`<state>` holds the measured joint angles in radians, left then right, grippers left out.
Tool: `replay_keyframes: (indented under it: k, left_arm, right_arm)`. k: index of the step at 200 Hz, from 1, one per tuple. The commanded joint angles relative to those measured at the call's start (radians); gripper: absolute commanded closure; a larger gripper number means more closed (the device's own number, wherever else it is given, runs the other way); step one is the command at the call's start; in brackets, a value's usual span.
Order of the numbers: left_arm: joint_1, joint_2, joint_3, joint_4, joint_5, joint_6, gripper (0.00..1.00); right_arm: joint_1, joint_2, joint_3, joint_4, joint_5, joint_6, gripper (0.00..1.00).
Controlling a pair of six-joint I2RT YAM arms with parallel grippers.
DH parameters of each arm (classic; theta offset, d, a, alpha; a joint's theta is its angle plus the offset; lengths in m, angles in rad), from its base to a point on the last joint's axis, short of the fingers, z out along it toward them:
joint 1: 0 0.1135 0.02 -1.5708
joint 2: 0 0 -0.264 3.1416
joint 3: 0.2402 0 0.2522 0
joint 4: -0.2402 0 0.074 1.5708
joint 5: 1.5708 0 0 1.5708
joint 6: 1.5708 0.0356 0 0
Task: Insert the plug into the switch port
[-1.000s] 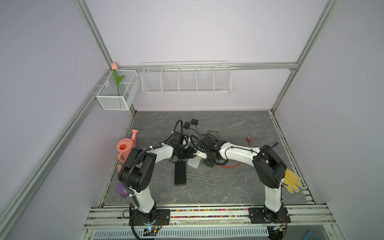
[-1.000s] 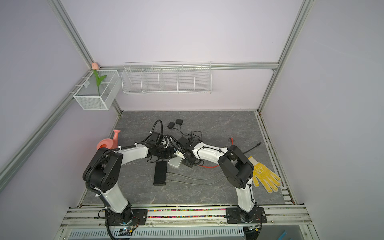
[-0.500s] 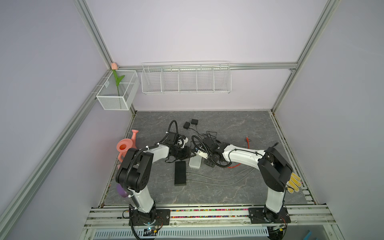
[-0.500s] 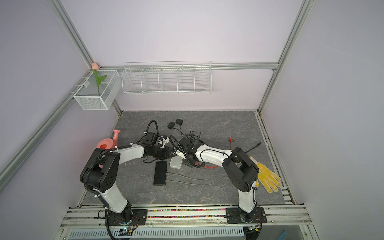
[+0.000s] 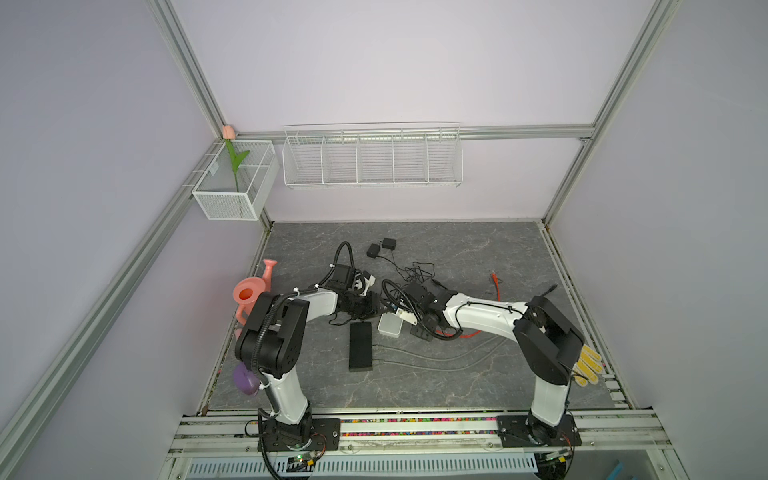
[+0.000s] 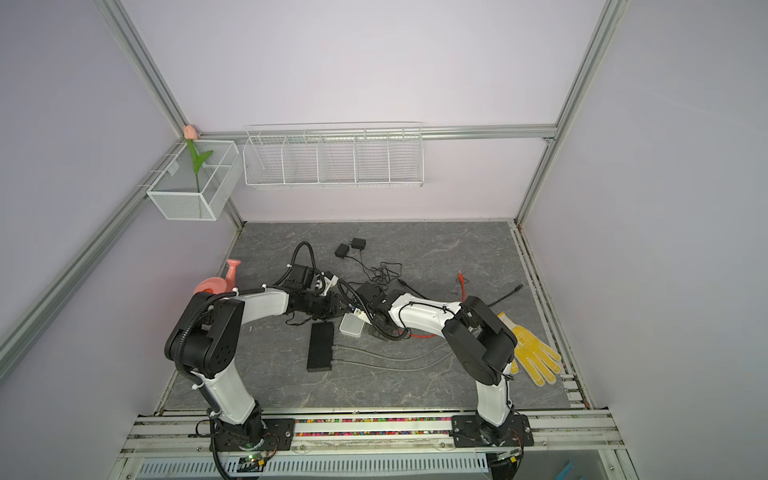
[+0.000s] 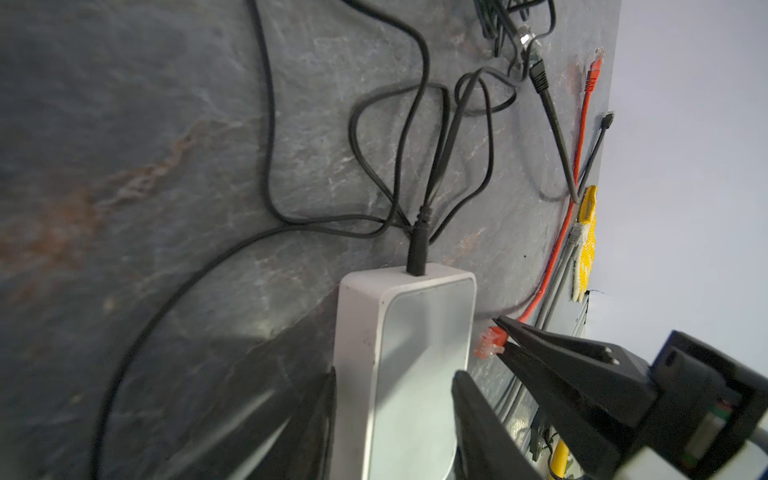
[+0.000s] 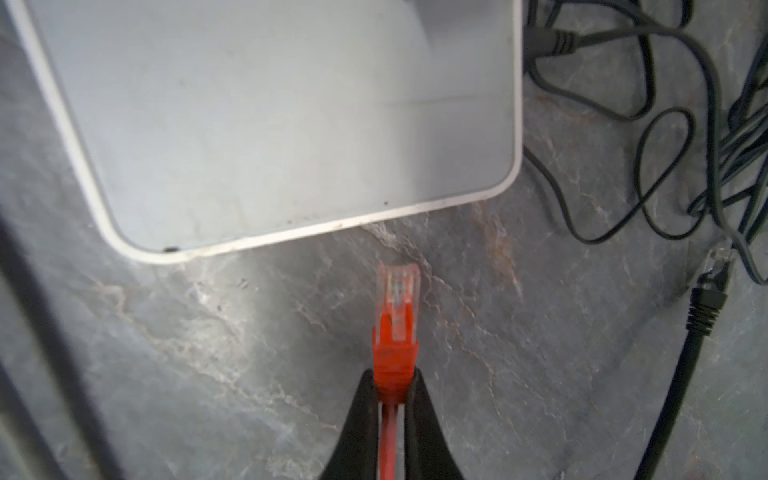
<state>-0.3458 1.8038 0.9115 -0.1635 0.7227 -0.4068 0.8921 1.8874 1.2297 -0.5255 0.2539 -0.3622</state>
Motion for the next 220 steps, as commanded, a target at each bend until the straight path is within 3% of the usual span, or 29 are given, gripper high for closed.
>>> replay_keyframes:
  k: [1, 220]
  left_arm:
    - [0.004, 0.014, 0.024, -0.023, -0.006, 0.024, 0.55]
    - [-0.01, 0.022, -0.017, 0.018, 0.003, 0.013, 0.66]
  right_arm:
    - [0.021, 0.025, 0.033, -0.031, -0.009, -0.034, 0.93]
    - [0.043, 0.112, 0.126, -0.051, -0.061, -0.048, 0.93]
